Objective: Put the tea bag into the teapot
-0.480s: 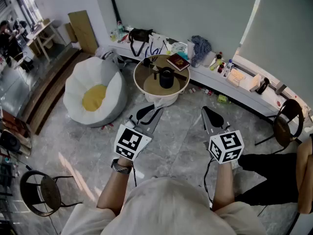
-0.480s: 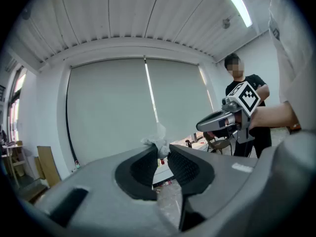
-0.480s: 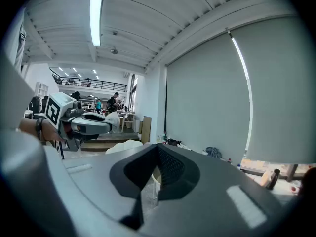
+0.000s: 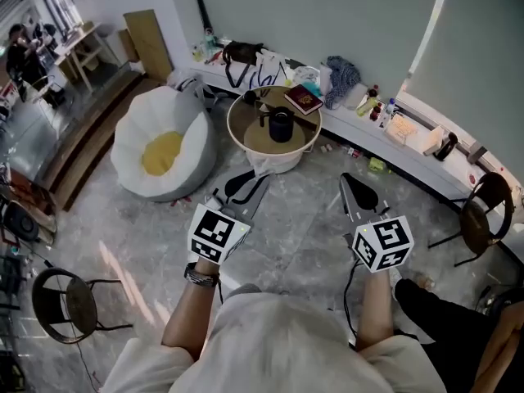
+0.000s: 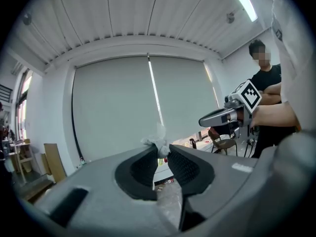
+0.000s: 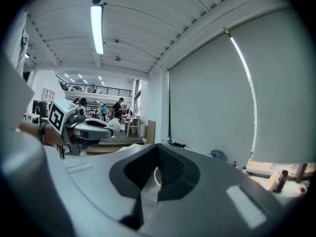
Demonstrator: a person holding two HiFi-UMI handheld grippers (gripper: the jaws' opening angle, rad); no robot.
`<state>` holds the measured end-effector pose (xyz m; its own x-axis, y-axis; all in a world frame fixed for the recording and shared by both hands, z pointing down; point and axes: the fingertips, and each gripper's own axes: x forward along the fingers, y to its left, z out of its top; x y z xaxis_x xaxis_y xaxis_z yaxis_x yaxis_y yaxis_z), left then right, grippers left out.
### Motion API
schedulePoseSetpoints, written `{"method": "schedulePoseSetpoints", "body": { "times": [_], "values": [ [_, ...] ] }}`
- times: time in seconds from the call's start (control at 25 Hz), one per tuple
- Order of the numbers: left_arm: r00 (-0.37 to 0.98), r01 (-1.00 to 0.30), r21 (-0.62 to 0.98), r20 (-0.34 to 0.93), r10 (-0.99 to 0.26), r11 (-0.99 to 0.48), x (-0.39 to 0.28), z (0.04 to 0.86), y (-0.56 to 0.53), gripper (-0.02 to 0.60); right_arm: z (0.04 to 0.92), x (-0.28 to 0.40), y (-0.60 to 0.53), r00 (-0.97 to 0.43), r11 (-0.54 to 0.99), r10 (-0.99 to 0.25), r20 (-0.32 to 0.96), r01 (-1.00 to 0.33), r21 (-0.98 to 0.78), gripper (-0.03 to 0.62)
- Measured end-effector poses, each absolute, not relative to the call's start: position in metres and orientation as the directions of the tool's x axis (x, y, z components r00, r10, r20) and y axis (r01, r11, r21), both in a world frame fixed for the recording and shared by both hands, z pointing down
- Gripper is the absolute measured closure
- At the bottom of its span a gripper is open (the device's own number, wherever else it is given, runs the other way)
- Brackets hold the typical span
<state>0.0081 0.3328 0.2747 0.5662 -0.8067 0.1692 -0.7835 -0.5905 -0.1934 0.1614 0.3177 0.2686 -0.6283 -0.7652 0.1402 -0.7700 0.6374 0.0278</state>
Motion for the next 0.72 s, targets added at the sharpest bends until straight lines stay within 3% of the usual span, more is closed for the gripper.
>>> {"method": "schedulePoseSetpoints", "body": {
  "times": [0.36,0.72],
  "values": [
    [0.531,-0.806,-0.197,0.175,-0.829,-0.558,0.021,0.284,0.329,0.512,0.285,0.178,0.303,-0.645,0.657,-0.748,0.158,-0.754,0.029,0.586],
    [0.538,-0.809,-0.162,0.181,-0.823,-0.565,0.004,0.309,0.258,0.512,0.304,0.165,0.235,-0.631,0.645,-0.756,0.172,-0.764,0.033,0.586]
  ]
}}
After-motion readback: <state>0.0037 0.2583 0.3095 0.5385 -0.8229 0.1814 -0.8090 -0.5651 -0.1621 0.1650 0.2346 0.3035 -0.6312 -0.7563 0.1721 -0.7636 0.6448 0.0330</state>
